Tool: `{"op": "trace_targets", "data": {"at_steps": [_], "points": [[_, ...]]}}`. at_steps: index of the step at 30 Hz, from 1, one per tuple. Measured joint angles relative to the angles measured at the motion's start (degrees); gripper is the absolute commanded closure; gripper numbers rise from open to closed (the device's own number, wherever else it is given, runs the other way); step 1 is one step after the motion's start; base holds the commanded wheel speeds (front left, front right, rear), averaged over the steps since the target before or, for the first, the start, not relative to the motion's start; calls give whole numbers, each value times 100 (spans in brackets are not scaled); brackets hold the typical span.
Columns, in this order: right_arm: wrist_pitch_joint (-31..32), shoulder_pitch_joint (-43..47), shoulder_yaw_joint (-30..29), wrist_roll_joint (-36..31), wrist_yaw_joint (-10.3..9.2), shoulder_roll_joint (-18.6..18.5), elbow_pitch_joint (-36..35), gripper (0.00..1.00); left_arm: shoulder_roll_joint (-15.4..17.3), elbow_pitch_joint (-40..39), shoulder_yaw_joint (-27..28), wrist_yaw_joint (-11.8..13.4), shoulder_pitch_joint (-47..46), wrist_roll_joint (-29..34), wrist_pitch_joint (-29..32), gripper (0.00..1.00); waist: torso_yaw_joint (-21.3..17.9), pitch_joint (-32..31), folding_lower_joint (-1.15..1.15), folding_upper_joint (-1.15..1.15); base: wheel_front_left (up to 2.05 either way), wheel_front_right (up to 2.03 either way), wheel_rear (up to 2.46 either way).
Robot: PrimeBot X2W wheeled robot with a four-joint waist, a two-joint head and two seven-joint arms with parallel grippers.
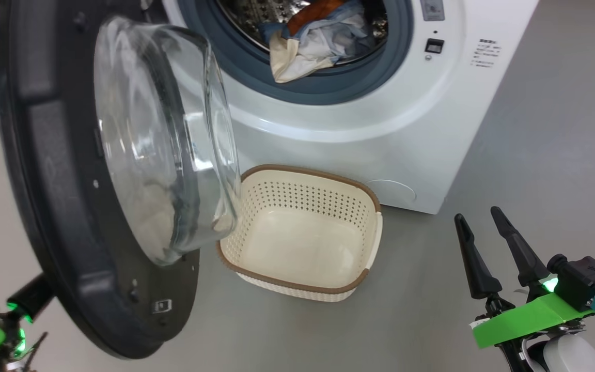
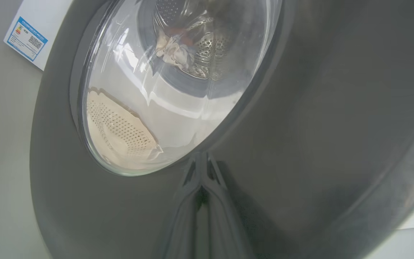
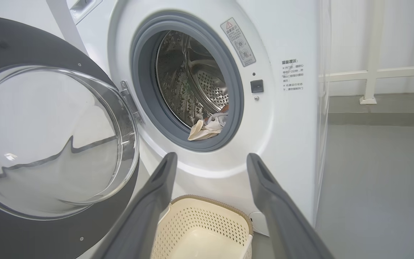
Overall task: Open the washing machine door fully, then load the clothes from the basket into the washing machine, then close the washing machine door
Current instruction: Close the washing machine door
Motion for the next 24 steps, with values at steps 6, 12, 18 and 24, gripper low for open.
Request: {"op": "trace_targets", "data": {"at_steps": [6, 12, 18, 24], "points": [[0, 2, -30, -1, 0, 30, -26, 0, -219, -314, -289, 0, 89, 143, -286, 100, -230, 5, 0, 0, 0, 0, 0], [0, 4, -109, -7, 0, 36, -56, 0, -353, -521, -547, 0, 143, 176, -504, 100, -461, 26, 0, 0, 0, 0, 0], [0, 18, -135, -7, 0, 48, -63, 0, -435, -553, -811, 0, 122, 193, -749, 100, -671, 33, 0, 0, 0, 0, 0], [0, 125, -166, -7, 0, 59, -80, 0, -486, -537, -1145, 0, 19, 269, -985, 100, -854, 2, 0, 0, 0, 0, 0]]}}
